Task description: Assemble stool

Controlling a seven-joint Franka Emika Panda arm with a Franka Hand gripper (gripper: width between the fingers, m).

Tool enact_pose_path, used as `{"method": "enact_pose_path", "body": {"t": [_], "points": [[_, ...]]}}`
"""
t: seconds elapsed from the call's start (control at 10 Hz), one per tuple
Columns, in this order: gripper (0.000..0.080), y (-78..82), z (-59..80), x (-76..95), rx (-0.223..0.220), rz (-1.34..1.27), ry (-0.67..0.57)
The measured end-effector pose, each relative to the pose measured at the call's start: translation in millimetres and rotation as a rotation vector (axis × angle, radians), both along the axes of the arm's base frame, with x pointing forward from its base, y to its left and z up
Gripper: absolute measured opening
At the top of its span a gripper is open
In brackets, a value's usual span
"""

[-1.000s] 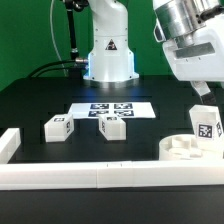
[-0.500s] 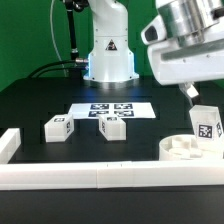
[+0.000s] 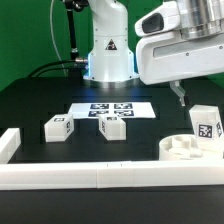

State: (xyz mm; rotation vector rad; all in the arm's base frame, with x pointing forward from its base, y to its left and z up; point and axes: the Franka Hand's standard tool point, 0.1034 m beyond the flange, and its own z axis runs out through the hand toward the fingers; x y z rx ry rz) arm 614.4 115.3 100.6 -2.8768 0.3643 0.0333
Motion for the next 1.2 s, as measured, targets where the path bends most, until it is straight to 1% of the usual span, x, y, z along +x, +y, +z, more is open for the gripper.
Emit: {"method": "enact_pose_path", "body": {"t": [0.1,0.2,0.3,0.4,0.5,0.6,1.0,1.1,1.2], "points": [[0.0648,0.0,0.0,0.0,-0.008,0.086,-0.020],[0.0648,0.2,0.9,0.8,-0.067,0.282,-0.060],[0.0648,0.8,2.0,2.1,-0.114,0.476,-0.094],[0.0648,0.3,0.0,1.9,-0.141,0.650,-0.117],[0.0648,-1.5,-5.5,-0.1,-0.141,0.768,-0.119],[0.0648,-7.8,-9.3,1.0,-0.137,0.838,-0.119],[0.0648,-9.3,-12.1,1.1,-0.130,1.107,-0.165],[0.0648,-11.6,-19.8,11.3,-0.176,1.222,-0.228],[0.0648,-16.0,-27.7,12.0,-0.180,1.259,-0.225]]}}
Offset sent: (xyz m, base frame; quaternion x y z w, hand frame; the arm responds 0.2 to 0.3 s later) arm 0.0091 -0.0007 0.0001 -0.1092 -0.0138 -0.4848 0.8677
